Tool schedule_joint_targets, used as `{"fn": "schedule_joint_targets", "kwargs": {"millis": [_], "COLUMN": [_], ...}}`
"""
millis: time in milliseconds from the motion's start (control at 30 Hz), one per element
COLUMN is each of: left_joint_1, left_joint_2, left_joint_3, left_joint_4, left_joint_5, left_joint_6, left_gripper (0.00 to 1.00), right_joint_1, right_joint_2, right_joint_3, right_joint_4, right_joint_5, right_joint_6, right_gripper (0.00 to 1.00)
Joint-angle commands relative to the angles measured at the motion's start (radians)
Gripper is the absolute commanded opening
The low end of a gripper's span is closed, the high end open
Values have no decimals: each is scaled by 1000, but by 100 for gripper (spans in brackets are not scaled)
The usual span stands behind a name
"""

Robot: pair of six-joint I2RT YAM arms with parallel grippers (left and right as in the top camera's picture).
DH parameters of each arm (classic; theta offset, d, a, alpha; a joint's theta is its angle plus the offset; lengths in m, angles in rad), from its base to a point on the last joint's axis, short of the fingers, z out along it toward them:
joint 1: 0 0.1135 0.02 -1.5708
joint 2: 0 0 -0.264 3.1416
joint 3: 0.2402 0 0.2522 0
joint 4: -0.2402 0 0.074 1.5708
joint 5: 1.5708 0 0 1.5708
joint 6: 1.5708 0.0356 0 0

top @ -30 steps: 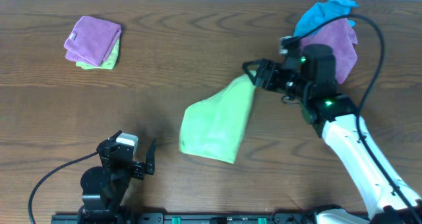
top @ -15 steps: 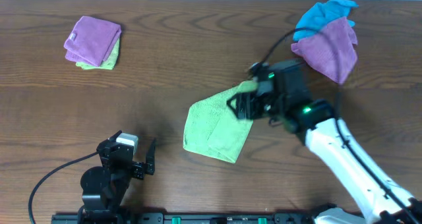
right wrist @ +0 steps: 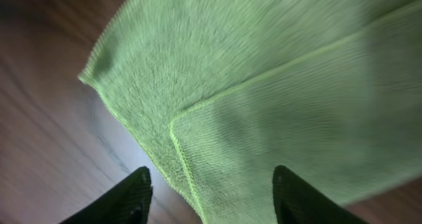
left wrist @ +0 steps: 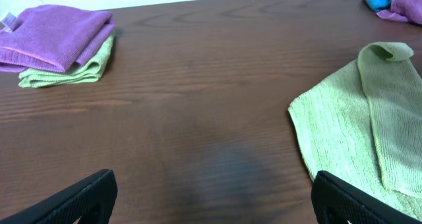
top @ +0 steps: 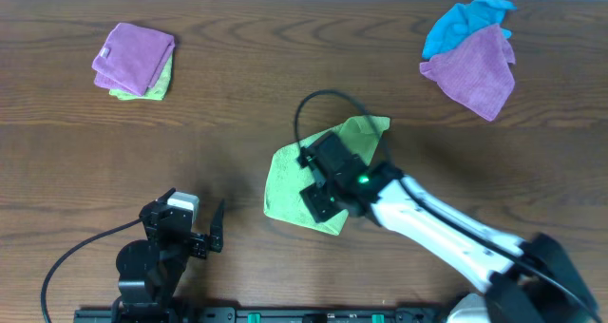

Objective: Fold the cloth
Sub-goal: 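Grasp the lime-green cloth with the right gripper and drag it to center, then lift the green cloth with the right gripper and lay it flat at center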

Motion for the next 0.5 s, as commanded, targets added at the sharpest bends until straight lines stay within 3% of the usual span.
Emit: {"fn": "schedule_joint_targets", "kwargs": {"millis": [0,100,467], "left_joint_1": [-4,-4,-4], "left_joint_2": [-6,-6,-6], "left_joint_3": [-20,-20,-20], "left_joint_4": [-6,-6,-6], "left_joint_5": [0,0,0], "left_joint_6": [0,0,0], "left_gripper": [96,95,95], "right_joint_1": [28,43,72], "right_joint_2": [55,87,149], "right_joint_3": [2,2,2], "right_joint_4": [19,32,80], "right_joint_5": [37,44,92], "right_joint_6": [-2,1,0], "right_gripper": [55,52,57]}}
